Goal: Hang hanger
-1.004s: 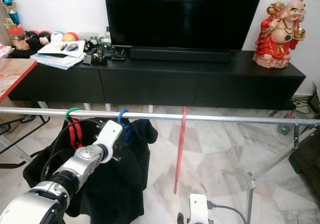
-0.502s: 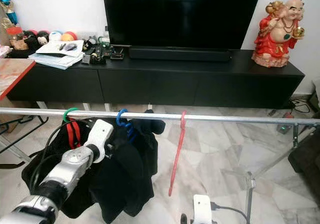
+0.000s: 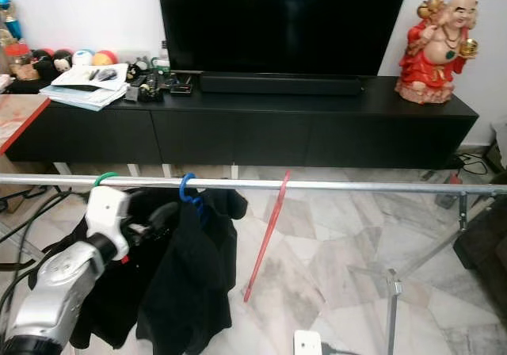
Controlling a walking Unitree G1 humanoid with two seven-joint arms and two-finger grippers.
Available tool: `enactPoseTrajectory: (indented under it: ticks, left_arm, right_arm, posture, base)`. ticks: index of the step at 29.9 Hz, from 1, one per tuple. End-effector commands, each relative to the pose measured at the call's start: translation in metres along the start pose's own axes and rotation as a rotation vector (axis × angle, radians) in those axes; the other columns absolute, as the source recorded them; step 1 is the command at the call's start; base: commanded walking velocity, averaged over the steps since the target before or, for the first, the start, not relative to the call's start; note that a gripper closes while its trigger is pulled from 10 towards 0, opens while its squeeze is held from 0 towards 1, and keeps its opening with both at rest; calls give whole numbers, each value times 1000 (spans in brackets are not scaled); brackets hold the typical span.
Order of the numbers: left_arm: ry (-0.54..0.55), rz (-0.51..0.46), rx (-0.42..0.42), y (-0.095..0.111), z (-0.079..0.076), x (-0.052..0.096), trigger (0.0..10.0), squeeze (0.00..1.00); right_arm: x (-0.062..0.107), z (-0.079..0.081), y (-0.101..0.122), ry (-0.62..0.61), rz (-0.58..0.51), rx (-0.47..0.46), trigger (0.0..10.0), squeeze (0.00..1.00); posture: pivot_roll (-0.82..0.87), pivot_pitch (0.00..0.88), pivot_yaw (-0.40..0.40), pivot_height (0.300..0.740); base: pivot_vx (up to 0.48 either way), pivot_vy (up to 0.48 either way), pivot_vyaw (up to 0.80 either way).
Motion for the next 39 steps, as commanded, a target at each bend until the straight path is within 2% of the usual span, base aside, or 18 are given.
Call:
enactPoseTrajectory:
  ticks: [1,2,3,5,6,9,12,14,16,20,24,25,26,28,29,34,38,39]
  left_arm:
    - [125,73,15,-22,21,11,10000,0]
    - [189,121,19,-35,31,18,10000,0]
    - [189,121,19,-35,31,18,10000,0]
    - [229,285,21,-78,36,36,10000,0]
    - [229,314,22,-85,36,39,10000,0]
    - [202,451,13,-113,27,56,10000,0]
    - [194,512,53,-129,18,65,10000,0]
    - [173,652,52,-156,3,77,10000,0]
    - [162,690,37,-162,-1,82,10000,0]
    - [86,813,34,-181,-24,95,10000,0]
    - [94,880,77,-190,-33,105,10000,0]
    - [77,946,79,-198,-45,113,10000,0]
    - [67,962,74,-200,-49,116,10000,0]
    - [63,964,73,-200,-51,115,10000,0]
    - [70,954,75,-199,-54,111,10000,0]
    - [82,955,79,-198,-60,108,10000,0]
    - [87,978,74,-201,-59,112,10000,0]
    - [83,986,66,-201,-58,114,10000,0]
  right_arm:
    - [2,1,-8,-1,5,4,10000,0]
    - [2,2,-12,-2,10,2,10000,0]
    - [2,2,-12,-2,10,2,10000,0]
    - [4,3,-20,-3,26,1,10000,0]
    - [4,4,-21,-2,28,1,10000,0]
    - [4,4,-24,-4,34,-8,10000,0]
    - [4,0,-24,-8,37,-11,10000,0]
    - [3,-8,-17,-18,43,-16,10000,0]
    - [2,-11,-14,-21,43,-17,10000,0]
    - [0,-19,-2,-29,34,-18,10000,0]
    - [0,-24,2,-35,29,-13,10000,0]
    - [0,-34,8,-43,13,-11,10000,0]
    - [1,-37,10,-46,7,-16,10000,0]
    - [1,-42,12,-53,2,-25,10000,0]
    - [2,-53,14,-63,-2,-19,10000,0]
    - [5,-68,12,-80,12,-16,10000,0]
    - [6,-71,7,-81,20,-22,10000,0]
    - [6,-66,3,-76,25,-23,10000,0]
  posture:
    - [28,0,2,740]
    - [31,0,2,740]
    - [31,0,2,740]
    - [28,0,9,740]
    - [26,0,10,740]
    - [14,0,18,740]
    - [15,0,18,740]
    - [15,0,20,740]
    - [9,0,24,740]
    - [16,0,21,740]
    - [12,0,19,740]
    - [3,0,18,740]
    - [3,0,18,740]
    - [-9,0,20,740]
    - [-3,0,18,740]
    - [6,0,16,740]
    - [5,0,19,740]
    - [3,0,20,740]
  base:
    - [0,0,0]
    - [0,0,0]
    - [0,0,0]
    - [0,0,0]
    - [0,0,0]
    - [0,0,0]
    - [0,0,0]
    - [0,0,0]
    - [0,0,0]
    - [0,0,0]
    - [0,0,0]
    - [0,0,0]
    - [0,0,0]
    - [0,0,672]
    - [0,0,800]
    - [0,0,800]
    - [0,0,800]
    - [0,0,800]
Point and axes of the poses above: a point about 5 cm out from each wrist's last joint towards the gripper, its own x axis pointing back from the gripper into the wrist, its own y axis along the axis of the wrist's last joint, z = x × y, the point moved 2 cm from there along -x, pointing out of the wrist towards the gripper, and after that the axes turned 11 degrees about -x, right-handed, at the moved point
